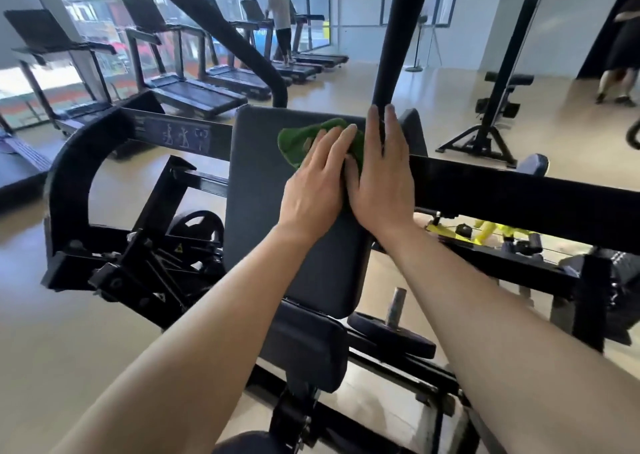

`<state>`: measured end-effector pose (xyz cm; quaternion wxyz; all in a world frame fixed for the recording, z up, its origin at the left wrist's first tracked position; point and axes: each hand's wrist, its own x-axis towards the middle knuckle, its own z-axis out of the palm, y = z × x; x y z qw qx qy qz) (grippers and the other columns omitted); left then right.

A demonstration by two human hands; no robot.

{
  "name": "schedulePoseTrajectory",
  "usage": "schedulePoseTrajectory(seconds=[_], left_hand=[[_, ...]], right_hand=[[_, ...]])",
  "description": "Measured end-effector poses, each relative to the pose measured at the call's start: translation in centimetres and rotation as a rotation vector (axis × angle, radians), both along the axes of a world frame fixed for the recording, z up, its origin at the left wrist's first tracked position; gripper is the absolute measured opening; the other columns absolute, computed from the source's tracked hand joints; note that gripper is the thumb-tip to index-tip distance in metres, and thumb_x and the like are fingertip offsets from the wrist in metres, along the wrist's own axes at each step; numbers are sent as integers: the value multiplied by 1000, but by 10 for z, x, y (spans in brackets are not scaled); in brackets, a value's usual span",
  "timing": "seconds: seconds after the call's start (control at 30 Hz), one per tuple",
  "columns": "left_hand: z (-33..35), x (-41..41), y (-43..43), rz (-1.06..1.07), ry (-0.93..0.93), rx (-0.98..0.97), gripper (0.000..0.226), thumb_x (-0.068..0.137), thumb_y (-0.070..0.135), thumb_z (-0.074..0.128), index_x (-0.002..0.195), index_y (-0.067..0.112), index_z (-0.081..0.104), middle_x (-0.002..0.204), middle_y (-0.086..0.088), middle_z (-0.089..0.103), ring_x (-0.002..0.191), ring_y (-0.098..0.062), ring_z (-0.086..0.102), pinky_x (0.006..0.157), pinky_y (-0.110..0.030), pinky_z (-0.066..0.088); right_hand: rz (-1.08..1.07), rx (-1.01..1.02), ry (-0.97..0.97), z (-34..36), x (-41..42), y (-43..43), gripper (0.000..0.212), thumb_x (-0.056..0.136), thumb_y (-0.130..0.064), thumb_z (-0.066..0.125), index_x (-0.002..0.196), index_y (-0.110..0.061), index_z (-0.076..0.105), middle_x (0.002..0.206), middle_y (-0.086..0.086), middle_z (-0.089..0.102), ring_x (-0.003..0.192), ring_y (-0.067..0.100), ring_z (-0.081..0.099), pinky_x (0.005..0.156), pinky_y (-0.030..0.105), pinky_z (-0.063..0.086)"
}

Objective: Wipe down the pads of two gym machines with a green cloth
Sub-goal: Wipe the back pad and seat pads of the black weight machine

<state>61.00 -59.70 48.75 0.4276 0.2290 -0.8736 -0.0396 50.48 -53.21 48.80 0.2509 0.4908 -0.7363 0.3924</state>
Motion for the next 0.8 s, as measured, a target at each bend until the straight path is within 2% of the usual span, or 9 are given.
schedulePoseTrajectory(seconds=[0.13, 0.17, 0.3, 0.43, 0.53, 0.63, 0.73, 0.77, 0.8], left_hand=[[-54, 11, 21, 16, -14, -48, 52, 103, 20, 47, 153, 11, 39, 160, -6, 38, 149, -27, 31, 92, -44, 57], [-71, 18, 26, 26, -20, -56, 50, 103, 19, 48, 152, 12, 41, 159, -4, 40, 148, -26, 33, 90, -43, 59], [-130, 50, 39, 28, -61, -106, 47, 103, 16, 53, 149, 15, 47, 156, -1, 43, 147, -24, 37, 90, -39, 60], [-170, 76, 59, 13, -107, -164, 43, 98, 7, 61, 140, 15, 60, 148, -1, 54, 140, -24, 49, 92, -40, 59], [-163, 82, 63, -17, -51, -143, 38, 87, -1, 63, 120, 14, 74, 131, -3, 68, 119, -23, 66, 85, -40, 60], [-128, 71, 57, -9, 27, -57, 31, 83, 6, 64, 109, 15, 78, 119, -1, 74, 102, -21, 72, 74, -39, 62], [-86, 51, 45, -21, 136, 44, 36, 87, 7, 59, 120, 13, 74, 132, -6, 68, 113, -22, 70, 84, -38, 61], [-73, 44, 38, -9, 146, 65, 38, 89, 4, 58, 124, 11, 72, 138, -8, 64, 120, -23, 66, 87, -38, 59], [-63, 39, 31, 15, 129, 86, 41, 91, 3, 57, 129, 11, 68, 144, -10, 59, 128, -26, 61, 90, -40, 58]], right_hand=[[73, -189, -370, -58, 27, 14, 67, 104, -27, 44, 158, 2, 17, 166, 25, 18, 156, 33, 19, 124, 17, 10], [86, -198, -437, -73, 35, 19, 67, 104, -26, 45, 158, 2, 17, 166, 24, 19, 156, 32, 20, 124, 17, 11], [103, -140, -590, -131, 66, 42, 73, 103, -39, 40, 160, -5, 8, 167, 18, 20, 155, 29, 25, 120, 48, 35], [126, -49, -739, -175, 94, 68, 76, 104, -50, 33, 161, -10, 3, 168, 12, 22, 154, 25, 28, 119, 47, 37], [165, 12, -844, -182, 98, 81, 73, 104, -47, 36, 162, -14, 6, 166, 10, 27, 151, 26, 33, 118, 46, 38], [166, -96, -793, -146, 89, 81, 66, 105, -36, 46, 161, -14, 17, 164, 12, 31, 152, 27, 31, 121, 46, 33], [166, -331, -568, -72, 75, 63, 62, 100, -7, 57, 154, 1, 29, 161, 24, 28, 152, 29, 24, 123, 19, 18], [196, -351, -450, -50, 69, 53, 57, 97, -2, 58, 150, 4, 35, 158, 30, 28, 149, 31, 24, 120, 11, 15], [219, -322, -336, -34, 61, 42, 52, 96, -1, 58, 145, 4, 40, 156, 33, 27, 148, 32, 24, 119, 11, 15]])
